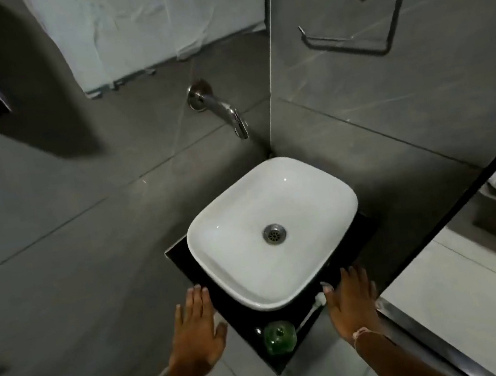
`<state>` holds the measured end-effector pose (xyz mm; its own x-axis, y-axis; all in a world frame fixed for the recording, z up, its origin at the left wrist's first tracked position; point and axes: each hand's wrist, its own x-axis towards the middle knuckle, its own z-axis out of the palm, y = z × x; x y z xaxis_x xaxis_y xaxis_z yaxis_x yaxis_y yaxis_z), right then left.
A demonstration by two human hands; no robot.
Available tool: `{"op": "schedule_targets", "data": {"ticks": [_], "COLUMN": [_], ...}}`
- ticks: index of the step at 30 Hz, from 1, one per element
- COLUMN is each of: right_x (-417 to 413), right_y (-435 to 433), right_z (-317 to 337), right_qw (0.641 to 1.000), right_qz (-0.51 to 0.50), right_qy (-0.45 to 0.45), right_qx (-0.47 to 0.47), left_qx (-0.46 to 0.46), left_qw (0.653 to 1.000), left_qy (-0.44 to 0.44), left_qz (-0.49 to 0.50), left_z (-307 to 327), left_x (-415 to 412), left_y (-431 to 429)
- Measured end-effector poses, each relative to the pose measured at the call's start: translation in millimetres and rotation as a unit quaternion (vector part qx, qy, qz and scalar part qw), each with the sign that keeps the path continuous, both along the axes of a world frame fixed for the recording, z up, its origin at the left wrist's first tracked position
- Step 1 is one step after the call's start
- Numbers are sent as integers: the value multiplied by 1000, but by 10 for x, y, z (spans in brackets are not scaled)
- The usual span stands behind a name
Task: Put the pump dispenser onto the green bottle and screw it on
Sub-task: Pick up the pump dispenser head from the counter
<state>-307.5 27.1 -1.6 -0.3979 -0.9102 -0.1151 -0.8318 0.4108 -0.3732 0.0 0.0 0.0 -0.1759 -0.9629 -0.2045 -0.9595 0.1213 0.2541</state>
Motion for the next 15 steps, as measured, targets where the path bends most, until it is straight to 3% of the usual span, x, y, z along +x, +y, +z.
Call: {"op": "schedule_targets", "data": {"ticks": [6,15], "right_x": [96,165], "right_y": [-160,-406], "right_z": [-263,-491], "right_qw": [989,931], "right_qz": [-114,-242], "right_qy": [-28,-154], "right_qx": [87,226], "left_qx": [137,138], "left_qw": [990,980], "left_qy": [15,134], "left_qz": [-15,48], "left_z": [-633,-734], "left_x": [-368,-665], "left_y": [382,370]}}
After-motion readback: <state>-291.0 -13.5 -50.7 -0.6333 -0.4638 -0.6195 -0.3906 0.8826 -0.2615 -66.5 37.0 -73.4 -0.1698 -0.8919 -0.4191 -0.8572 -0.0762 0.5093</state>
